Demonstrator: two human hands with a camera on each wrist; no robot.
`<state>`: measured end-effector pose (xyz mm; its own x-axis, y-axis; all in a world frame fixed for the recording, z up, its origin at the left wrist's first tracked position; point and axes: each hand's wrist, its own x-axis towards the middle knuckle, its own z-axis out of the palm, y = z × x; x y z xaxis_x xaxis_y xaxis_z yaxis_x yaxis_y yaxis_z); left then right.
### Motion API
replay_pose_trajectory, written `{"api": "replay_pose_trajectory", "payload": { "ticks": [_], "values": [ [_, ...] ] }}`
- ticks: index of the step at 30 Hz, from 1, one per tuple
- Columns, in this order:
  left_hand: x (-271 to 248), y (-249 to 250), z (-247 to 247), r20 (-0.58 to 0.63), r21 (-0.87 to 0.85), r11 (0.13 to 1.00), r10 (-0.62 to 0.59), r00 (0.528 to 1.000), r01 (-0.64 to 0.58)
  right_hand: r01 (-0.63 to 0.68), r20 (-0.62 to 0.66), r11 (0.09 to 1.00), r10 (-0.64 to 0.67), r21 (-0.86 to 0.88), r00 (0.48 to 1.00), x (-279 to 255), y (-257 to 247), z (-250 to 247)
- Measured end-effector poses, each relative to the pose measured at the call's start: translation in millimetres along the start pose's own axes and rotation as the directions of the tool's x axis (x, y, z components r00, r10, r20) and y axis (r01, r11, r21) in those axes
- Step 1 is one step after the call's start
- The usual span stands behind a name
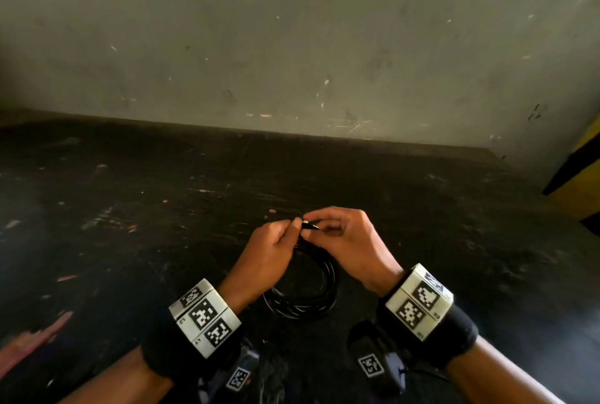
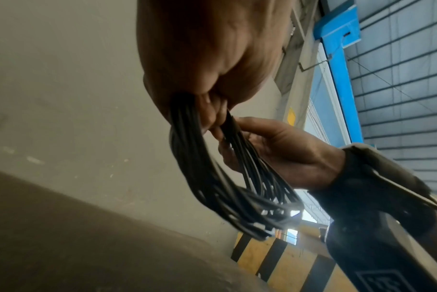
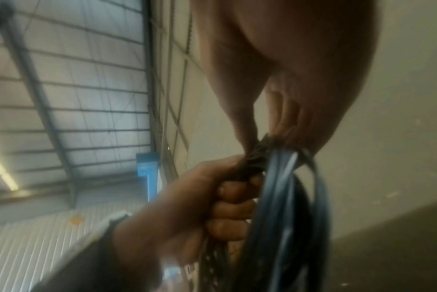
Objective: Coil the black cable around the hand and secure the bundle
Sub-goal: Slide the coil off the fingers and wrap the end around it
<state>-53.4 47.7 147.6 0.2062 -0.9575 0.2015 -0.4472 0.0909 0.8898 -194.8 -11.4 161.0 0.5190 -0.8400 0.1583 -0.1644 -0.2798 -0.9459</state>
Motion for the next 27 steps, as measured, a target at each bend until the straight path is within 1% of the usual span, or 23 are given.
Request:
{"api": "replay_pose_trajectory", "payload": {
  "ticks": [3, 4, 6, 7, 9, 12, 13, 14, 15, 16, 18, 19, 20, 22, 24, 25, 26, 27],
  "values": [
    [-0.7, -0.8, -3.1, 0.006, 0.033, 0.999, 0.026, 1.0, -0.026, 0.069, 0.078, 0.994, -0.063, -0.079, 0.995, -0.5, -1.5, -3.1],
    [-1.4, 0.4, -4.0, 0.011, 0.038, 0.999, 0.029, 1.0, -0.03, 0.079, 0.077, 0.993, -0.072, -0.092, 0.994, 0.3, -0.6, -2.2],
    [-2.0, -0.4, -5.8, 0.025, 0.023, 1.0, 0.005, 1.0, -0.005, 0.053, 0.03, 0.995, -0.051, -0.079, 0.998, 2.4, 3.1, 2.8],
    [-2.1, -2.6, -8.0, 0.031, -0.015, 0.999, -0.031, 0.999, 0.031, 0.033, 0.002, 0.998, -0.033, -0.054, 0.999, 3.2, 4.9, 6.8],
    [-3.2, -7.4, -13.6, 0.044, -0.147, 0.981, -0.125, 0.991, 0.13, 0.011, -0.047, 1.0, -0.011, 0.004, 0.999, 5.7, 9.8, 14.5],
    [-13.0, -18.9, -26.4, 0.018, -0.322, 0.922, -0.221, 0.975, 0.215, -0.044, -0.154, 0.995, 0.057, 0.088, 0.986, 12.4, 16.4, 21.5],
    [-18.6, -24.1, -30.0, 0.03, -0.376, 0.89, -0.265, 0.964, 0.257, -0.067, -0.179, 0.988, 0.091, 0.139, 0.98, 14.4, 17.0, 21.3],
    [-24.6, -29.7, -32.7, 0.058, -0.453, 0.836, -0.319, 0.946, 0.31, -0.087, -0.182, 0.977, 0.124, 0.195, 0.976, 16.1, 16.7, 21.4],
    [-31.6, -36.4, -36.2, 0.087, -0.555, 0.754, -0.367, 0.926, 0.351, -0.112, -0.159, 0.961, 0.155, 0.254, 0.975, 17.9, 16.1, 24.3],
    [-36.0, -42.1, -38.4, 0.123, -0.671, 0.639, -0.403, 0.907, 0.375, -0.134, -0.129, 0.943, 0.181, 0.306, 0.975, 18.5, 15.4, 26.9],
    [-42.5, -51.3, -43.8, 0.144, -0.86, 0.375, -0.474, 0.869, 0.347, -0.193, -0.047, 0.918, 0.222, 0.347, 0.974, 17.6, 15.5, 39.1],
    [-43.7, -55.0, -46.9, 0.128, -0.908, 0.287, -0.504, 0.854, 0.306, -0.224, -0.003, 0.914, 0.239, 0.34, 0.971, 16.1, 16.6, 45.9],
    [-45.6, -59.6, -52.1, 0.099, -0.938, 0.234, -0.527, 0.844, 0.256, -0.259, 0.048, 0.912, 0.257, 0.317, 0.965, 15.1, 18.4, 54.7],
    [-49.6, -69.7, -66.1, 0.03, -0.956, 0.227, -0.554, 0.832, 0.185, -0.316, 0.158, 0.912, 0.282, 0.261, 0.946, 13.9, 23.3, 71.3],
    [-55.9, -80.6, -82.4, -0.013, -0.951, 0.259, -0.574, 0.818, 0.167, -0.337, 0.253, 0.921, 0.286, 0.193, 0.924, 14.3, 27.6, 86.6],
    [-60.2, -86.9, -91.3, -0.045, -0.944, 0.285, -0.606, 0.794, 0.164, -0.338, 0.29, 0.927, 0.283, 0.161, 0.914, 15.8, 29.8, 97.3],
    [-62.6, -92.5, -98.0, -0.091, -0.922, 0.342, -0.646, 0.758, 0.181, -0.333, 0.318, 0.933, 0.276, 0.138, 0.907, 17.2, 32.0, 106.4],
    [-66.5, -97.7, -105.3, -0.166, -0.88, 0.428, -0.681, 0.713, 0.204, -0.33, 0.346, 0.936, 0.272, 0.121, 0.898, 17.9, 33.7, 118.3]
  ]
}}
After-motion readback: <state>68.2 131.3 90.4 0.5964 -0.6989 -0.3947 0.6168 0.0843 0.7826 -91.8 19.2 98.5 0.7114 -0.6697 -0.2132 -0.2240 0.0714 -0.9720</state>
